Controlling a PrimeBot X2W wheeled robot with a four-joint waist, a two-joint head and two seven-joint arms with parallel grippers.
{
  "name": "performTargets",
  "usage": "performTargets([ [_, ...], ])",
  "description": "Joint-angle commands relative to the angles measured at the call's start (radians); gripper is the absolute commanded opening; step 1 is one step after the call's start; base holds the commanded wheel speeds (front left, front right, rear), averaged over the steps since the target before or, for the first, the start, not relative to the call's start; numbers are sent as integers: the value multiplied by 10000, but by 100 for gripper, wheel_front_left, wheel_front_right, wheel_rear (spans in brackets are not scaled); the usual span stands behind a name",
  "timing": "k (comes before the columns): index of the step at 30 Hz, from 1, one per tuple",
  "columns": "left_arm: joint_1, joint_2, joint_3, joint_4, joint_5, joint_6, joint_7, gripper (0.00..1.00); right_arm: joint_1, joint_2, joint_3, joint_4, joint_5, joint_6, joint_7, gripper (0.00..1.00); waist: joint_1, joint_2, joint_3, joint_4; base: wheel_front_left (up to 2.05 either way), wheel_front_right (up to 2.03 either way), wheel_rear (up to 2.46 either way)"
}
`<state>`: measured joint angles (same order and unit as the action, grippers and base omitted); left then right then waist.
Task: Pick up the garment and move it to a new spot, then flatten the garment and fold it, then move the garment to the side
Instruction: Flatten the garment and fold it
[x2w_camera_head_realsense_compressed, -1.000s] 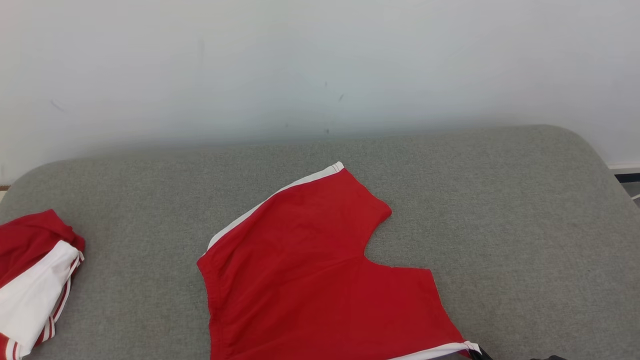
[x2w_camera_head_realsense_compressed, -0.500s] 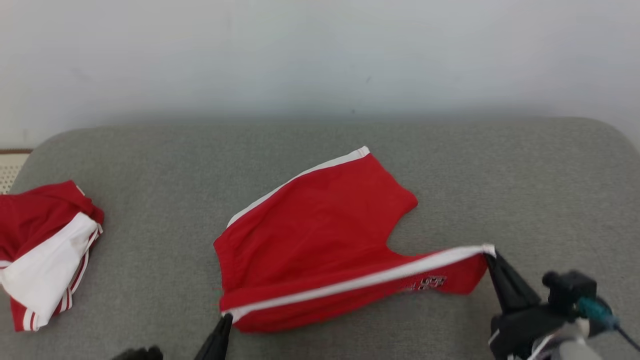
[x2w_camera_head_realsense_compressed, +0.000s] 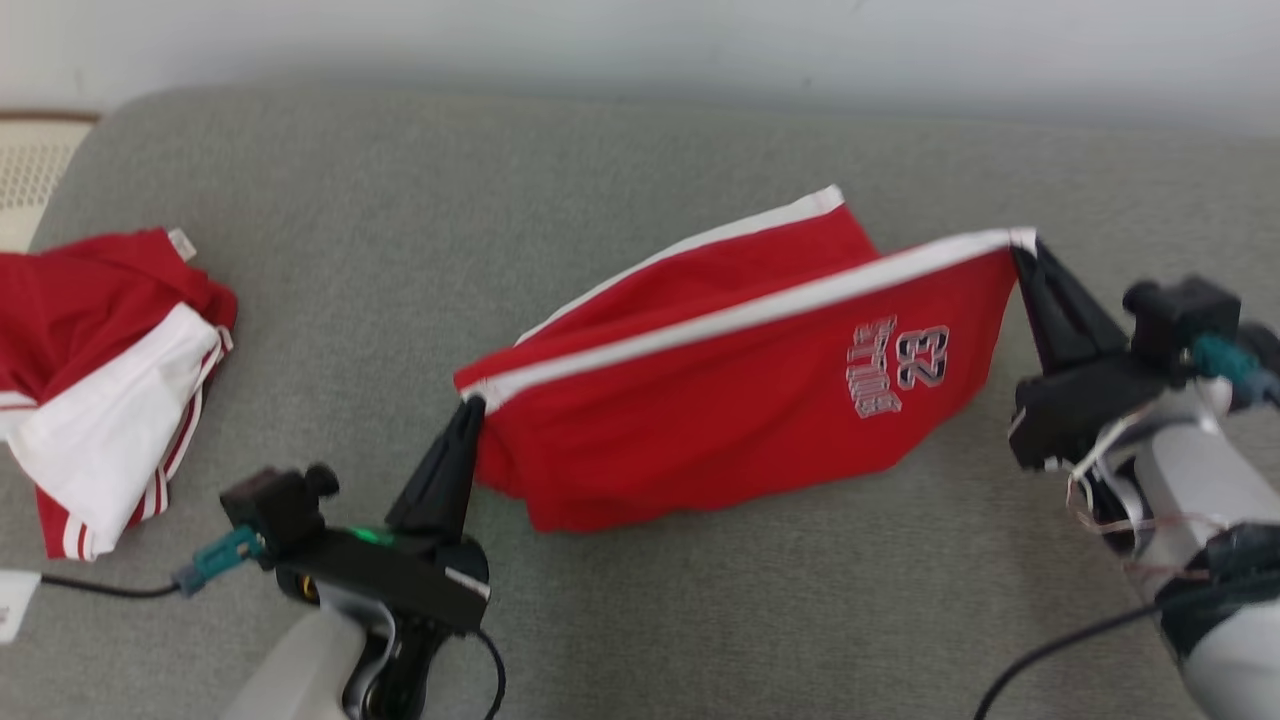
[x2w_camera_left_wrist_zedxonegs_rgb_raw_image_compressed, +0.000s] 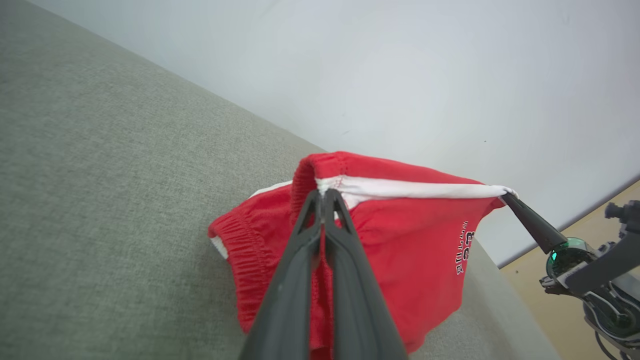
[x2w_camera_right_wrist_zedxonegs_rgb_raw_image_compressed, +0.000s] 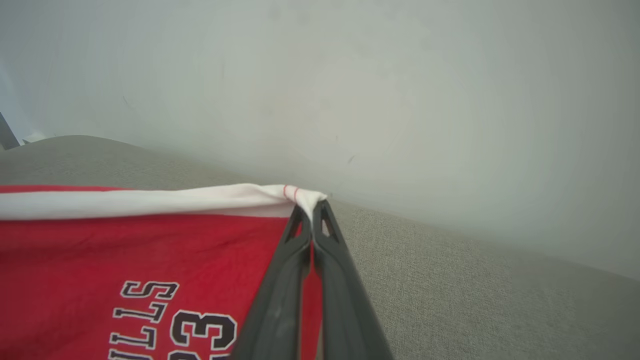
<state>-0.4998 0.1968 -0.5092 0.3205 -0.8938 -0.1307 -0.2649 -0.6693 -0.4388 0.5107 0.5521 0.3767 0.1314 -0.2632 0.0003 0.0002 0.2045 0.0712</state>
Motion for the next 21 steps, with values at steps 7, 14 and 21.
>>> performTargets([
  [7,-1376,-297,-134,710,77,3,-6,0,-1909,-22,718,1232,101,-13,-5,0,-3,-2,1685,1043,0,0,0],
  [14,-2163,-618,-263,1092,124,3,-6,0,-3402,-134,1424,2395,207,-13,-5,0,-3,-2,2371,1457,0,0,0],
  [21,-2549,-910,-65,1280,261,3,-6,0,-4323,-6,1908,3403,313,-13,-5,0,-3,-2,2727,1699,0,0,0],
])
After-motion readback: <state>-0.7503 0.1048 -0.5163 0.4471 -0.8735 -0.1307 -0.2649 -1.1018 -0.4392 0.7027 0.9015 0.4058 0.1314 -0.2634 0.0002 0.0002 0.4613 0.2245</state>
